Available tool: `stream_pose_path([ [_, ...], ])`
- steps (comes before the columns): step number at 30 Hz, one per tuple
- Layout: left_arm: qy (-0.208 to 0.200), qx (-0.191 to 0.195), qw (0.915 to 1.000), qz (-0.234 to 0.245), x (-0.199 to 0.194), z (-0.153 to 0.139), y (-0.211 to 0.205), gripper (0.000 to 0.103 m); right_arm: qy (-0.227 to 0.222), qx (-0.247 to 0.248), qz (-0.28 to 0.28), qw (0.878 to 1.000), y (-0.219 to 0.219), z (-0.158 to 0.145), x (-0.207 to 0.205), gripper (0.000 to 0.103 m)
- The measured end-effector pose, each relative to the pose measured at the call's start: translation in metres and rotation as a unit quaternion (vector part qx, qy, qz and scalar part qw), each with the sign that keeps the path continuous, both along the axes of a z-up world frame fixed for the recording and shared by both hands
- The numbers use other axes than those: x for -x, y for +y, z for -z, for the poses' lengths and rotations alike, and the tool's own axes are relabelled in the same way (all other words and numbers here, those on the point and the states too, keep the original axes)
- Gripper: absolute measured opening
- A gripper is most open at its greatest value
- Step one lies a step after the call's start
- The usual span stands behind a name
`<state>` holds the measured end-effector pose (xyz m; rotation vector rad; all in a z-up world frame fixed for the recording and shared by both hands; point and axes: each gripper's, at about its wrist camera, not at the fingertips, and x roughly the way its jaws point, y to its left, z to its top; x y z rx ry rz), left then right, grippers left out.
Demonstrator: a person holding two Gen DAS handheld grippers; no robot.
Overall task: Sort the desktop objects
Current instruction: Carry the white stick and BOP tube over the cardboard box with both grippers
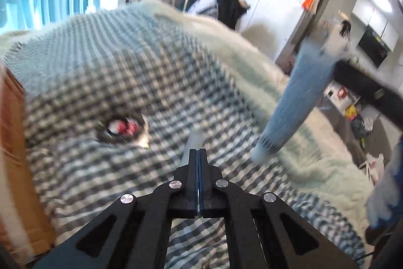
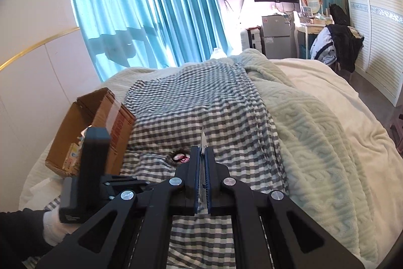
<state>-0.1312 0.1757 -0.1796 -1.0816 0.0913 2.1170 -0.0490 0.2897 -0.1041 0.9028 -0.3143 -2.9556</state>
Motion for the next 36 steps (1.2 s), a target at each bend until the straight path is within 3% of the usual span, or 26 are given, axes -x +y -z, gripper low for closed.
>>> stream_pose_path([
  [3, 0.011, -0.008, 0.9999, -0.008, 0.002, -0.020, -0.008, 0.000, 0.009, -0.011, -0.009, 1.000, -0.015, -0.011, 0.000, 0.003],
  [5, 0.003, -0.001, 1.0000, -0.008, 0.003, -0.014, -0.010, 0.002, 0.013, -0.014, -0.010, 1.000, -0.021, -0.014, 0.001, 0.003],
  [8, -0.028, 0.049, 0.9984, -0.005, 0.005, 0.026, 0.005, 0.014, 0.017, -0.014, -0.006, 1.000, -0.023, -0.016, -0.001, 0.003],
  [10, -0.051, 0.082, 0.9953, 0.012, 0.009, 0.058, 0.019, 0.033, 0.018, -0.013, -0.004, 1.000, -0.022, -0.018, -0.003, 0.003],
  [11, -0.060, 0.098, 0.9932, 0.018, 0.011, 0.073, 0.025, 0.034, 0.018, -0.015, -0.002, 1.000, -0.021, -0.020, -0.003, 0.003],
  [13, -0.077, 0.128, 0.9886, 0.018, 0.017, 0.102, 0.037, 0.034, 0.019, -0.023, -0.002, 1.000, -0.019, -0.024, -0.003, 0.003],
  [15, -0.071, 0.132, 0.9885, 0.018, 0.019, 0.111, 0.044, 0.032, 0.021, -0.030, -0.005, 0.999, -0.016, -0.028, -0.003, 0.003],
  [16, -0.069, 0.132, 0.9887, 0.015, 0.020, 0.110, 0.046, 0.020, 0.020, -0.034, -0.005, 0.999, -0.015, -0.030, -0.002, 0.003],
  [17, -0.070, 0.130, 0.9890, 0.012, 0.022, 0.108, 0.046, 0.019, 0.020, -0.037, -0.004, 0.999, -0.013, -0.032, 0.000, 0.003],
  [21, -0.033, 0.110, 0.9933, -0.006, 0.023, 0.087, 0.038, 0.015, 0.023, -0.035, -0.005, 0.999, -0.004, -0.036, 0.007, 0.003],
  [26, -0.008, 0.048, 0.9978, -0.046, 0.026, 0.036, 0.009, 0.015, 0.031, -0.038, -0.007, 0.999, -0.003, -0.044, 0.018, 0.003],
  [32, 0.011, -0.024, 0.9974, -0.067, 0.025, -0.032, -0.034, 0.015, 0.043, -0.031, -0.005, 0.999, -0.014, -0.057, 0.025, 0.003],
  [36, 0.047, -0.058, 0.9931, -0.090, 0.016, -0.076, -0.071, 0.015, 0.059, -0.024, -0.009, 0.998, -0.030, -0.073, 0.027, 0.003],
])
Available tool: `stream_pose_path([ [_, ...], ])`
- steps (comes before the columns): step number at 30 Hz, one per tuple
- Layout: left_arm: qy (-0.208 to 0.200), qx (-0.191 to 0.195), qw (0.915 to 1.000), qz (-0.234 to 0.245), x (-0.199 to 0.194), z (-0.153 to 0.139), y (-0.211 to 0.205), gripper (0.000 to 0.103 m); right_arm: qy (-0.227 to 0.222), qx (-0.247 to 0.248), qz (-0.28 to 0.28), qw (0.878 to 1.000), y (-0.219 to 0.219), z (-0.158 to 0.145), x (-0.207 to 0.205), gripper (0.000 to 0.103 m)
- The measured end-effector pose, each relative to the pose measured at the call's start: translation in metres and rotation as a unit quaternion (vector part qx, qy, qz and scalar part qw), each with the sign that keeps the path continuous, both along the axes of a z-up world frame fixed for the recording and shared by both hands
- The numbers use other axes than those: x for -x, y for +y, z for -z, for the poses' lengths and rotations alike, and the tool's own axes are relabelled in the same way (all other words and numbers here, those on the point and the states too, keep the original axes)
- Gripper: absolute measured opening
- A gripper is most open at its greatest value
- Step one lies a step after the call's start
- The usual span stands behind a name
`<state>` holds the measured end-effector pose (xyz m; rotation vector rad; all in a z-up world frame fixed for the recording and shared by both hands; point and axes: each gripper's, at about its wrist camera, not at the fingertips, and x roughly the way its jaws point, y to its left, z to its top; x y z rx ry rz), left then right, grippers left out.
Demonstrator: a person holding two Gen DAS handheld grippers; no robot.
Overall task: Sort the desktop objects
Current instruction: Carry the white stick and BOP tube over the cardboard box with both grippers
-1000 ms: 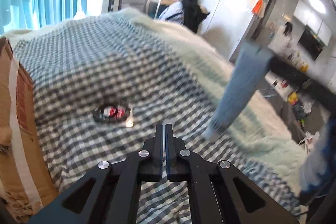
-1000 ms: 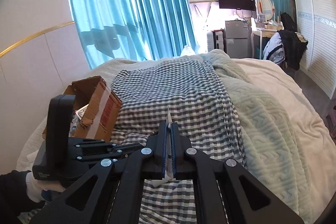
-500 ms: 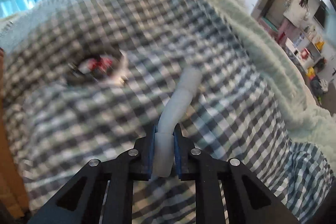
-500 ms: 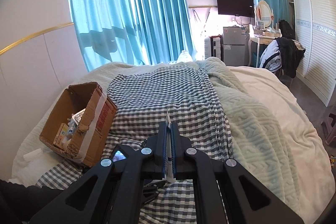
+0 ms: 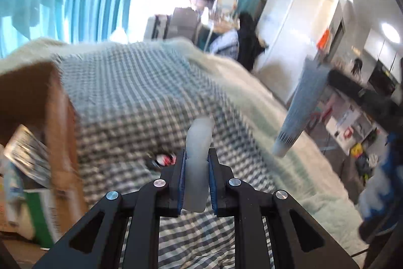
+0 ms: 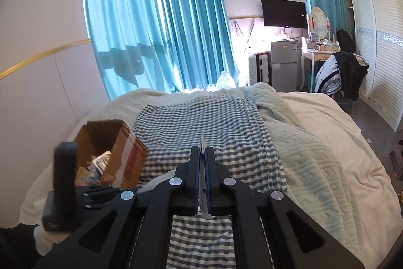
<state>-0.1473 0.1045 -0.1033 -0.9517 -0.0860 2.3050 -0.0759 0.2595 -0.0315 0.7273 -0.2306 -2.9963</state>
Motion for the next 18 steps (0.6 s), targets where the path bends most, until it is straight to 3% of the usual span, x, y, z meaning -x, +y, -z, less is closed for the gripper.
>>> stream_pose_path([
  [9, 0.086, -0.013, 0.9957, -0.033, -0.012, -0.068, -0.081, 0.016, 0.032, -0.018, -0.039, 0.999, -0.070, -0.038, 0.011, 0.003],
  [15, 0.118, 0.029, 0.9889, -0.085, -0.005, -0.078, -0.134, 0.016, 0.043, -0.035, -0.076, 0.996, -0.128, -0.046, 0.031, 0.003],
  [18, 0.111, 0.046, 0.9878, -0.098, 0.005, -0.069, -0.159, 0.016, 0.045, -0.039, -0.098, 0.993, -0.157, -0.043, 0.044, 0.003],
])
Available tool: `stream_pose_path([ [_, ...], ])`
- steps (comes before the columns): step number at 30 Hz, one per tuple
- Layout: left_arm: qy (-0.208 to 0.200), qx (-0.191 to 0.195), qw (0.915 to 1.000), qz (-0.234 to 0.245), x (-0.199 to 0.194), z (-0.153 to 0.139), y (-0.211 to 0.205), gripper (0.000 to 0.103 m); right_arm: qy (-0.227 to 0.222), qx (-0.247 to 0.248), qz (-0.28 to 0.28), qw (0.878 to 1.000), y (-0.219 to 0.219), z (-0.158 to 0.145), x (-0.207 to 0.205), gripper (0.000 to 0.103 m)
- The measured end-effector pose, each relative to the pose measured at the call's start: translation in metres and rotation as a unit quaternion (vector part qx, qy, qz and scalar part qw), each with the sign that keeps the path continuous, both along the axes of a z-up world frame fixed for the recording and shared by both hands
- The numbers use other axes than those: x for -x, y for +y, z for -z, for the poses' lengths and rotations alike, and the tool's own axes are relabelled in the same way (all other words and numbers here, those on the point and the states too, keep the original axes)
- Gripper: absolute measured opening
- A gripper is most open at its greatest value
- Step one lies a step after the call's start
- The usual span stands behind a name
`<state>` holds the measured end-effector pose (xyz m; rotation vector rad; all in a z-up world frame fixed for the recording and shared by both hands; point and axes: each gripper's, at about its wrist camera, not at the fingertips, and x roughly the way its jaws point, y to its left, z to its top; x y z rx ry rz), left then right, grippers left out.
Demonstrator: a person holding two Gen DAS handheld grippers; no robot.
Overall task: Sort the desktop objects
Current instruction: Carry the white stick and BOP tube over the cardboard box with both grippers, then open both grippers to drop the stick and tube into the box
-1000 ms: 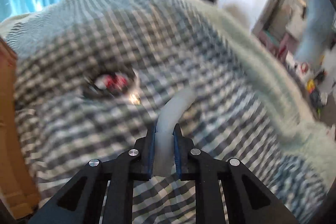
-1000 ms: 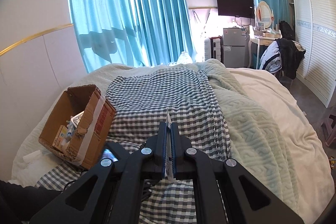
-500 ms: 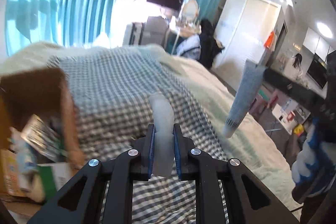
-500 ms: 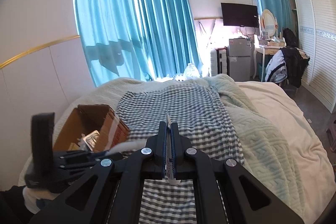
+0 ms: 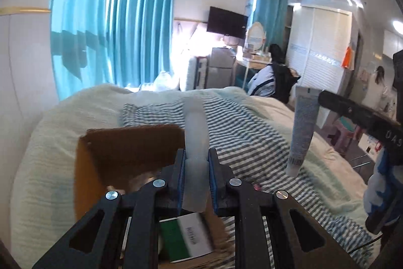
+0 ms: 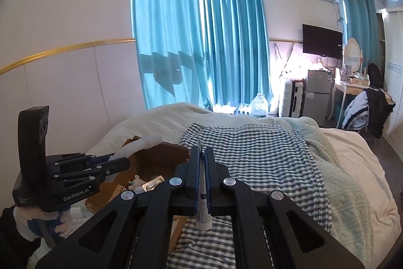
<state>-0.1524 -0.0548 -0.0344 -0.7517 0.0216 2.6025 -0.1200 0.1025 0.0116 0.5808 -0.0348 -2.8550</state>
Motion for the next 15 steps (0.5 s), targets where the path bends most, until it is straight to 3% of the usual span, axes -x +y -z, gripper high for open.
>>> stream_pose_path([
  [7, -0.027, 0.019, 0.9990, -0.030, 0.024, 0.030, -0.045, 0.016, -0.018, -0.001, -0.061, 0.998, -0.062, 0.021, 0.038, 0.003],
  [15, -0.097, 0.020, 0.9940, -0.048, 0.059, 0.078, -0.056, 0.019, -0.060, -0.014, -0.092, 0.994, -0.095, 0.073, 0.090, 0.003],
])
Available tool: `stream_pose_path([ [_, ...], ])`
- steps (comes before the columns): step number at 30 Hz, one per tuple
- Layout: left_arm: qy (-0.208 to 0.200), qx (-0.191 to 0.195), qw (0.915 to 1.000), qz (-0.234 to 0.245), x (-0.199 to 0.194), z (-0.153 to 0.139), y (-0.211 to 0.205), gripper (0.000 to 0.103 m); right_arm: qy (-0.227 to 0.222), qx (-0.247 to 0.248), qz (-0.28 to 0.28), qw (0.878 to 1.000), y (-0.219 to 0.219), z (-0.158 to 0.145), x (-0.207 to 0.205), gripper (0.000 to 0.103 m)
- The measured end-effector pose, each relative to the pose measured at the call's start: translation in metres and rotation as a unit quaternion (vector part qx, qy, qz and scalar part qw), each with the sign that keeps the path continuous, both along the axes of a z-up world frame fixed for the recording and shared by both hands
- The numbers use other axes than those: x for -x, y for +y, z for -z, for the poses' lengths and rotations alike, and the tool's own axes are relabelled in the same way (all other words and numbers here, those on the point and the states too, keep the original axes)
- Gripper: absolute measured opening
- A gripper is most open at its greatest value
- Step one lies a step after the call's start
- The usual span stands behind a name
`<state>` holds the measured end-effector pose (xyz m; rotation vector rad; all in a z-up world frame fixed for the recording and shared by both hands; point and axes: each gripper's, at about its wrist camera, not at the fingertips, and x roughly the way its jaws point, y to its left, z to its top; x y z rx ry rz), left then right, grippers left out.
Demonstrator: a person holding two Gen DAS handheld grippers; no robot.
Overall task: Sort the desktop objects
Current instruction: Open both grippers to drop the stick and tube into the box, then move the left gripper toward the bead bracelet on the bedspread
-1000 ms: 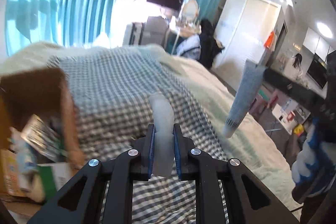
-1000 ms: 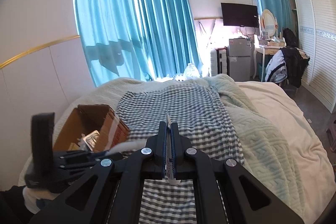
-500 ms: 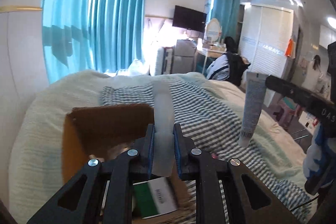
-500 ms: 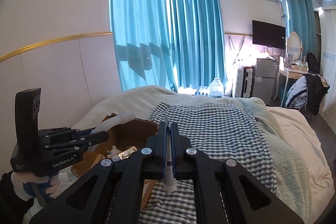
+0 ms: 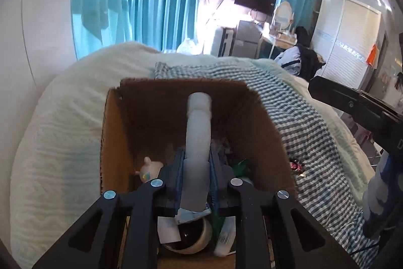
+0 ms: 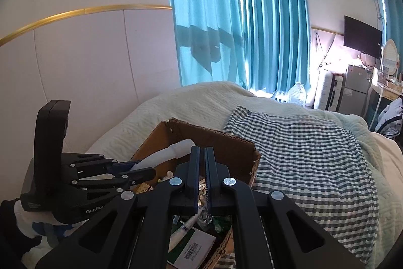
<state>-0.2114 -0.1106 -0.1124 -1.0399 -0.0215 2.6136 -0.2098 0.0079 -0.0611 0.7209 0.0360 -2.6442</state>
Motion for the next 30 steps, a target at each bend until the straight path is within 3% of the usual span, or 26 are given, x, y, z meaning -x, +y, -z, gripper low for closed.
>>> stream_pose_path([
  [5, -0.042, 0.012, 0.9989, -0.016, 0.019, 0.026, 0.004, 0.024, -0.041, 0.006, -0.006, 0.999, 0.006, 0.029, 0.018, 0.003],
  [9, -0.042, 0.012, 0.9986, -0.029, 0.020, 0.025, 0.010, 0.063, -0.059, 0.018, -0.006, 0.998, 0.023, 0.042, 0.016, 0.003],
  [14, -0.014, 0.032, 0.9982, -0.048, 0.010, -0.004, 0.026, 0.065, -0.047, 0.026, 0.010, 0.999, 0.053, 0.026, 0.000, 0.003],
  [21, 0.068, 0.003, 0.9951, -0.071, -0.031, -0.071, 0.051, 0.090, 0.009, 0.023, 0.041, 0.999, 0.105, -0.030, -0.048, 0.004],
  [22, 0.087, 0.000, 0.9934, -0.075, -0.041, -0.082, 0.058, 0.093, 0.015, 0.023, 0.048, 0.998, 0.114, -0.037, -0.054, 0.008],
  [25, 0.126, -0.014, 0.9885, -0.083, -0.062, -0.103, 0.074, 0.101, 0.027, 0.029, 0.074, 0.996, 0.144, -0.053, -0.078, 0.048],
  [26, 0.133, -0.018, 0.9873, -0.085, -0.067, -0.109, 0.079, 0.103, 0.030, 0.028, 0.079, 0.996, 0.153, -0.057, -0.085, 0.053],
  [30, 0.148, -0.027, 0.9850, -0.084, -0.083, -0.128, 0.107, 0.103, 0.032, 0.012, 0.101, 0.994, 0.180, -0.064, -0.107, 0.054],
])
